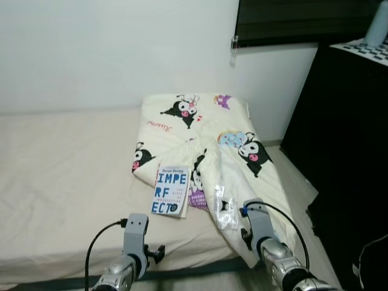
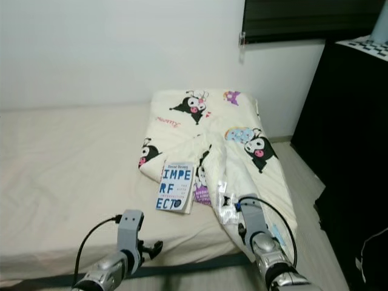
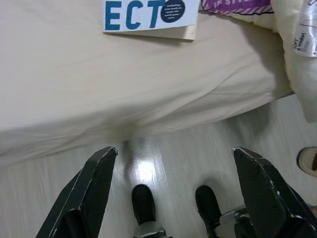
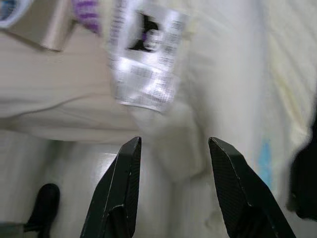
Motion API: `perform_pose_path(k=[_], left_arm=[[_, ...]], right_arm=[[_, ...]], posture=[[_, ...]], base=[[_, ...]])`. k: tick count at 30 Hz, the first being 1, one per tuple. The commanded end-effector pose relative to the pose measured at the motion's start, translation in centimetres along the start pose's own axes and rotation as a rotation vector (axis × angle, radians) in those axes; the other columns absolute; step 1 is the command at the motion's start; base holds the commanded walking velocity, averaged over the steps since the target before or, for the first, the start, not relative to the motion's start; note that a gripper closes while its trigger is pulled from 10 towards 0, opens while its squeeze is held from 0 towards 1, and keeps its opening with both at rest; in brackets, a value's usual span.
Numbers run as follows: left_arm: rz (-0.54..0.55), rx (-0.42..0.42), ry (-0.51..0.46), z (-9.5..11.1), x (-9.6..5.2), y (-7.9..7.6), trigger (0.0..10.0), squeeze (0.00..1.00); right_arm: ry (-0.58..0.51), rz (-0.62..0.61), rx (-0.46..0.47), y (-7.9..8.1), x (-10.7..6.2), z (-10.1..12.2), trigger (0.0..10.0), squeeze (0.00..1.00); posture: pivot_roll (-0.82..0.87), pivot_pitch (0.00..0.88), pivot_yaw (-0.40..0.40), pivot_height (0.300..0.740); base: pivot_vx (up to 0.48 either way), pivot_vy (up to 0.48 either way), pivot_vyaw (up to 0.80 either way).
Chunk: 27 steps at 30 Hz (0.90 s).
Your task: Clean up the room
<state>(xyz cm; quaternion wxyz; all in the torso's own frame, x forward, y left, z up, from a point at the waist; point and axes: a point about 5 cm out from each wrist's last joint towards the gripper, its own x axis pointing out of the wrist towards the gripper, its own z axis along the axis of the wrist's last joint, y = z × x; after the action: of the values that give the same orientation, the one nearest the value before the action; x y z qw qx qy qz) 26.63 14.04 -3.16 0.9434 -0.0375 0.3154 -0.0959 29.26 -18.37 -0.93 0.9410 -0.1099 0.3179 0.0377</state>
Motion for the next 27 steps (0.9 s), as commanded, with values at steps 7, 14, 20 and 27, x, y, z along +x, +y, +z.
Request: perform_pose_path(k=[7, 14, 20, 27], left_arm=[[0.038, 0.004, 0.014, -0.4, -0.3, 0.9, 10.0, 0.00], [0.058, -0.008, 0.001, -0.1, -0.3, 1.5, 10.0, 0.00], [0.070, 0.006, -0.004, 0.2, -0.3, 1.6, 10.0, 0.00], [0.090, 0.016, 0.002, 0.1, -0.4, 1.8, 10.0, 0.00]], right_arm=[[-0.001, 0.011, 0.006, 0.4, 0.1, 0.1, 10.0, 0.00], [-0.006, 0.017, 0.006, 0.4, 0.1, 0.2, 10.0, 0.00], [-0.005, 0.023, 0.003, 0.6, 0.1, 0.1, 10.0, 0.00], [-0.002, 0.029, 0.002, 0.7, 0.0, 0.1, 10.0, 0.00]], posture=[[-0.12, 0.075, 0.026, 0.740], [-0.12, 0.076, 0.024, 0.740], [-0.12, 0.079, 0.027, 0.740], [-0.12, 0.084, 0.026, 0.740]], base=[[0.000, 0.000, 0.00], [0.000, 0.000, 0.00], [0.000, 0.000, 0.00], [0.000, 0.000, 0.00]])
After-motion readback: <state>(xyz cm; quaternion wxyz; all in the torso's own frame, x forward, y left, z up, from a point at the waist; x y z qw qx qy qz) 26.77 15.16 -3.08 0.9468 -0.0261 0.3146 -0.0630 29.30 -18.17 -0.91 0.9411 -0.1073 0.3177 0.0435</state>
